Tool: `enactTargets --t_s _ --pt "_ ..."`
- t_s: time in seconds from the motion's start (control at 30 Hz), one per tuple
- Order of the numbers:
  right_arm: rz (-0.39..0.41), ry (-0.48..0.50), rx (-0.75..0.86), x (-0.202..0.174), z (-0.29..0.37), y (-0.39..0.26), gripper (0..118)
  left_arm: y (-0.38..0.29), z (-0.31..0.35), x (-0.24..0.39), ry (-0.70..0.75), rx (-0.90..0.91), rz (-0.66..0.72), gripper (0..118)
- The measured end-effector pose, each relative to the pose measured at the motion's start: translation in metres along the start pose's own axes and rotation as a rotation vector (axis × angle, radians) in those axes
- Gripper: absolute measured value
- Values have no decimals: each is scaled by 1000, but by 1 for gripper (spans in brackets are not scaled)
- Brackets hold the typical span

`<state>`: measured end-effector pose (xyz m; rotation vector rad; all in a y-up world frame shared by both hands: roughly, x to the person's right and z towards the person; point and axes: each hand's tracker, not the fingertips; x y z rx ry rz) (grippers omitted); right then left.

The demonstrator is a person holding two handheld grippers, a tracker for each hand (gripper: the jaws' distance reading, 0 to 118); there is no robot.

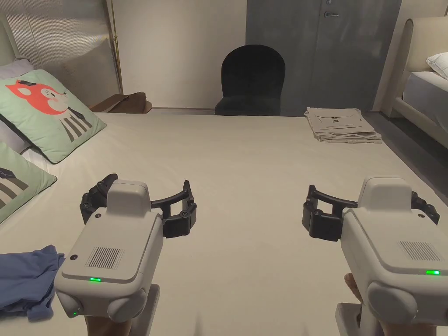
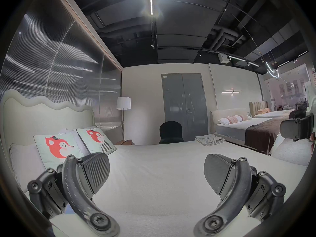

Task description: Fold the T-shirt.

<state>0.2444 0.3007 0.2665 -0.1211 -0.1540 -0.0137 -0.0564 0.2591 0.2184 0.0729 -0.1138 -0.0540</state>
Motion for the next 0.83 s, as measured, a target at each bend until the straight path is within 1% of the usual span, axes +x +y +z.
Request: enactTargets --t_s 0.1,0.13,0.2,0.27,0.4,0.57,0.73,0.83 --pt "-81 -138 -159 -4 -6 9 114 1 1 0 1 2 -2 111" --pt "-110 -156 -224 -3 -8 13 114 1 1 0 1 1 -3 111" --pt "-182 -186 -287 -1 -13 17 114 0 1 -1 1 2 -3 111" --pt "-219 -179 -339 2 -17 19 114 1 1 -1 1 0 -1 111" --pt "-196 -174 -354 3 -18 20 114 1 2 -3 4 4 3 111" --pt "-215 -170 -345 4 -17 21 114 1 2 -4 5 4 6 111" --pt "-151 -159 -297 1 -16 21 114 0 2 -5 8 4 0 111" --pt "-155 -161 -297 1 -16 20 114 0 3 -5 9 4 1 111"
